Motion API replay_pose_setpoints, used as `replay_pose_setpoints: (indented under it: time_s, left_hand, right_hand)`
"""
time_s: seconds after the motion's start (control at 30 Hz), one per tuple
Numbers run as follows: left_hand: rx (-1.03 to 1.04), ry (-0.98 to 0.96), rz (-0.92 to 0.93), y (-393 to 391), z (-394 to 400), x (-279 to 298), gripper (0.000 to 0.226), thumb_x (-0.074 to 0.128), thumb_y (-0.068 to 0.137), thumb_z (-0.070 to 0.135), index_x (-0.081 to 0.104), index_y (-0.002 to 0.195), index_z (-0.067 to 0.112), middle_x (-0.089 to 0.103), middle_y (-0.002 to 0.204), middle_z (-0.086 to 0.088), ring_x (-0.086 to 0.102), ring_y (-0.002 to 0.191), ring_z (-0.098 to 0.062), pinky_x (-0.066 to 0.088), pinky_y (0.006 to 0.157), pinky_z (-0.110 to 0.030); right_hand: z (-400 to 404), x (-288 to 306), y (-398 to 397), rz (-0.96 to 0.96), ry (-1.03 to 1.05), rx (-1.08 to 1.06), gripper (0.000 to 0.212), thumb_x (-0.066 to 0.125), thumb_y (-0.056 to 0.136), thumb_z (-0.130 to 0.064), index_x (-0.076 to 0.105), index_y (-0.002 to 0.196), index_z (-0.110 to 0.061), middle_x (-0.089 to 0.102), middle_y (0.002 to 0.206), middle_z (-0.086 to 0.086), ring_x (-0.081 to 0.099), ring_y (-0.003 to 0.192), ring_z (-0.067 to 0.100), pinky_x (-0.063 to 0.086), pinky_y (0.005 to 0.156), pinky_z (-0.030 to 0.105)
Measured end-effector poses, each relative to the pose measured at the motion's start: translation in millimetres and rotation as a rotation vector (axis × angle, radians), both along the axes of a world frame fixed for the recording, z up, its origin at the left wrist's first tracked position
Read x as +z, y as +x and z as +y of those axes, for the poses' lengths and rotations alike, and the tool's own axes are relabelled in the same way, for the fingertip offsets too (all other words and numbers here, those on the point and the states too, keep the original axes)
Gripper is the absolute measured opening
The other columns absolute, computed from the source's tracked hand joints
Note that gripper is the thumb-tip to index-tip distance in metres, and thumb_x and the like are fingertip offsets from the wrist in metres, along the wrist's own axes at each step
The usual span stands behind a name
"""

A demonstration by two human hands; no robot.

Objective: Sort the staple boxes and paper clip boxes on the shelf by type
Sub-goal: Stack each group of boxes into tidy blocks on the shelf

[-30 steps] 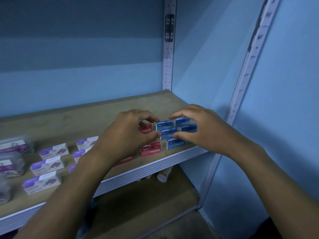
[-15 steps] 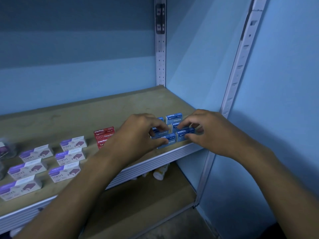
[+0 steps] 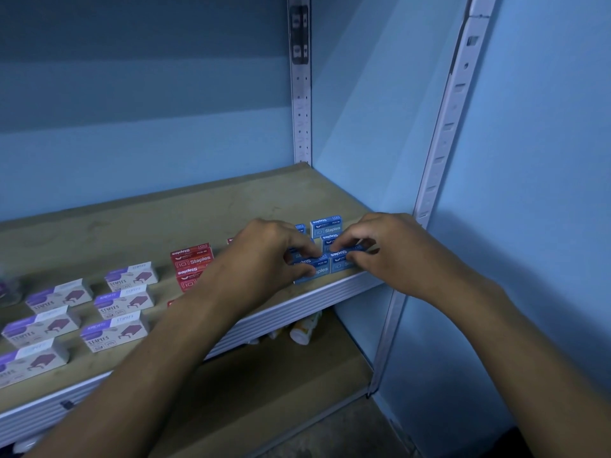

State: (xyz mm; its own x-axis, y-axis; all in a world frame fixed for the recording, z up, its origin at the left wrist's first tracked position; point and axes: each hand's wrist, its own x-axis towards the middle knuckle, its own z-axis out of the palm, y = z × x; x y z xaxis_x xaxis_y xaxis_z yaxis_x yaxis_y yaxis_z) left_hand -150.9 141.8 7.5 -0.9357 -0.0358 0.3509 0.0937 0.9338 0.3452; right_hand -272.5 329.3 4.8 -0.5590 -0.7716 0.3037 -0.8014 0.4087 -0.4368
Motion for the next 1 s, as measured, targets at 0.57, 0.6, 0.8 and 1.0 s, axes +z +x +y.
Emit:
replay_pose_setpoints:
  time_s: [0.57,0.6,0.8,1.0]
  left_hand:
    - [0.044,0.037,0.165,-0.7,-6.8,2.2,0.035,0.075,0.079,0.044,0.072,0.112,0.033,0.07,0.099,0.016,0.063,0.085,0.001,0.056,0.074,-0.022]
    - [0.056,0.033,0.16,-2.0,-7.4,1.9,0.034,0.075,0.08,0.043,0.072,0.112,0.033,0.069,0.1,0.016,0.063,0.086,0.0,0.056,0.074,-0.023]
    - [0.09,0.0,0.1,-8.6,-11.4,-2.4,0.033,0.074,0.083,0.037,0.071,0.115,0.029,0.068,0.104,0.013,0.06,0.089,-0.002,0.055,0.078,-0.026]
    - [0.091,-0.005,0.087,-9.3,-16.0,-3.0,0.033,0.073,0.085,0.033,0.07,0.117,0.029,0.068,0.104,0.013,0.06,0.087,-0.001,0.054,0.079,-0.022]
  right_hand:
    - [-5.4,4.5,-2.5,0.061,-0.118,-0.041,0.023,0.064,0.093,-0.04,0.068,0.116,-0.042,0.057,0.103,-0.022,0.057,0.09,-0.002,0.041,0.068,0.014]
    - [-7.3,4.5,-3.7,0.064,-0.108,-0.044,0.022,0.063,0.094,-0.04,0.068,0.115,-0.042,0.057,0.104,-0.02,0.057,0.09,0.0,0.041,0.069,0.015]
    - [-18.3,4.9,-10.2,0.046,-0.075,-0.034,0.016,0.061,0.096,-0.036,0.071,0.107,-0.041,0.056,0.103,-0.017,0.052,0.096,0.003,0.039,0.076,0.022]
    - [-25.5,-0.5,-12.2,0.034,-0.052,-0.038,0.017,0.059,0.098,-0.032,0.072,0.107,-0.039,0.056,0.104,-0.013,0.053,0.097,0.007,0.043,0.079,0.025]
